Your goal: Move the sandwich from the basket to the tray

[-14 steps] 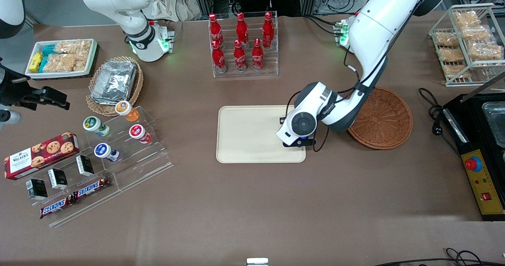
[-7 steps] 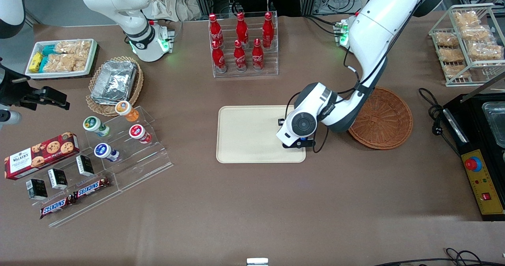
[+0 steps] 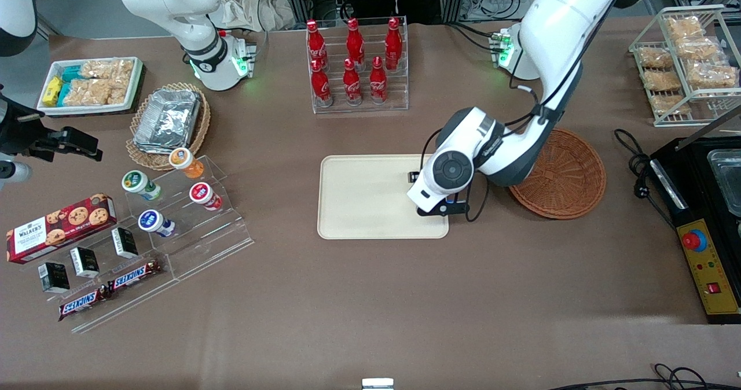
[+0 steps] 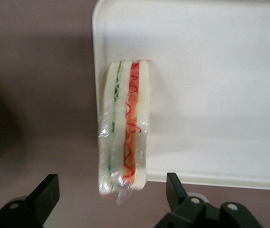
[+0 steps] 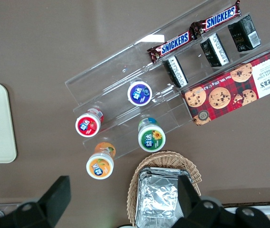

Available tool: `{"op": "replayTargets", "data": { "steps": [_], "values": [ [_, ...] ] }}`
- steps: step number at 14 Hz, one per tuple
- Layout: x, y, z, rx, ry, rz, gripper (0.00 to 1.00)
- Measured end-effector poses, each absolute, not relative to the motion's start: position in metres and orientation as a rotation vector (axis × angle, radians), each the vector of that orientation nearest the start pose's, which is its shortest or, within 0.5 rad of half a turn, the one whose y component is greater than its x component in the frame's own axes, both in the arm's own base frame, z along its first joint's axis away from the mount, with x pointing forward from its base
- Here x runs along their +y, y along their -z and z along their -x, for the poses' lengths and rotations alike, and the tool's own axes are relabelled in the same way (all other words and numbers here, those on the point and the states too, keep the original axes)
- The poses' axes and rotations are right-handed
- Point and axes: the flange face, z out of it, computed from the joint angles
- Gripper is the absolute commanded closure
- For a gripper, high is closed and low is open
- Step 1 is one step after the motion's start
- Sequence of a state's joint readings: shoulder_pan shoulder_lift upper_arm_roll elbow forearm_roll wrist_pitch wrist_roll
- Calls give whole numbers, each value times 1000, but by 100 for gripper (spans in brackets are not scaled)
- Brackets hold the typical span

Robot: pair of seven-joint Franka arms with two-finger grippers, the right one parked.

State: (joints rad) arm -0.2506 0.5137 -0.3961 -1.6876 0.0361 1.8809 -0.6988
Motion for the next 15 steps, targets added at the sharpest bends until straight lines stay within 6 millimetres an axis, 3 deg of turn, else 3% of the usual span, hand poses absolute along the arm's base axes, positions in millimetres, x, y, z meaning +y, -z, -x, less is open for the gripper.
{"op": "replayTargets", "data": {
  "steps": [3, 7, 15],
  "values": [
    [-340, -352, -533, -134, -436, 3053, 0],
    [-298, -406, -550, -164, -368, 3070, 0],
    [-139, -499, -580, -55, -225, 3105, 0]
  ]
}}
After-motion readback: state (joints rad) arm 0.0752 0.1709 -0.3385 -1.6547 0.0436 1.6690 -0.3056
